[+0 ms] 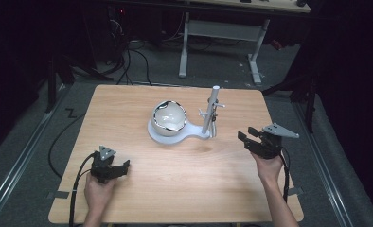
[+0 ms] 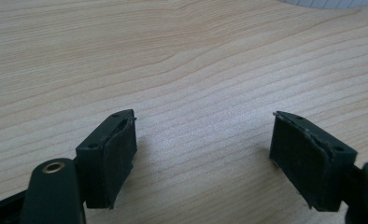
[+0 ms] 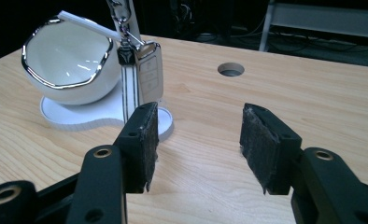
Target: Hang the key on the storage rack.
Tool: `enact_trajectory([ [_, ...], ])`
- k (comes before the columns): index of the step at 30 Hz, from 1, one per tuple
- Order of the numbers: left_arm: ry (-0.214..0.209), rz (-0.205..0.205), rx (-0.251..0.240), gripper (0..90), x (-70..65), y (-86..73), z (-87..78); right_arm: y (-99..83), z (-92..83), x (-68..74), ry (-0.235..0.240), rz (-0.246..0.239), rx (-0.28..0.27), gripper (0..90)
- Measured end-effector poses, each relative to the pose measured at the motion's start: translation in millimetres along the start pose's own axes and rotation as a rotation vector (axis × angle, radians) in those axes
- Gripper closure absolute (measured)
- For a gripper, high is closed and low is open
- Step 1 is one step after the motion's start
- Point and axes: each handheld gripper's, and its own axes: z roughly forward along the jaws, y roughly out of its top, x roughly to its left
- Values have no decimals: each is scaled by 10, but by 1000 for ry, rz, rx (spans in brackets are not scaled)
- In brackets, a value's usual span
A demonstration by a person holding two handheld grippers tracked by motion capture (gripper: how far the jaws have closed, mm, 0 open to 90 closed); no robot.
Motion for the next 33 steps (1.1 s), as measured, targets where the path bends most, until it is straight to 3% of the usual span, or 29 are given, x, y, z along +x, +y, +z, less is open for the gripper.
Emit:
enact_trajectory([
  [33,1,1,0,232,-2,0,0,-414,34,-141,-55,47,75,473],
])
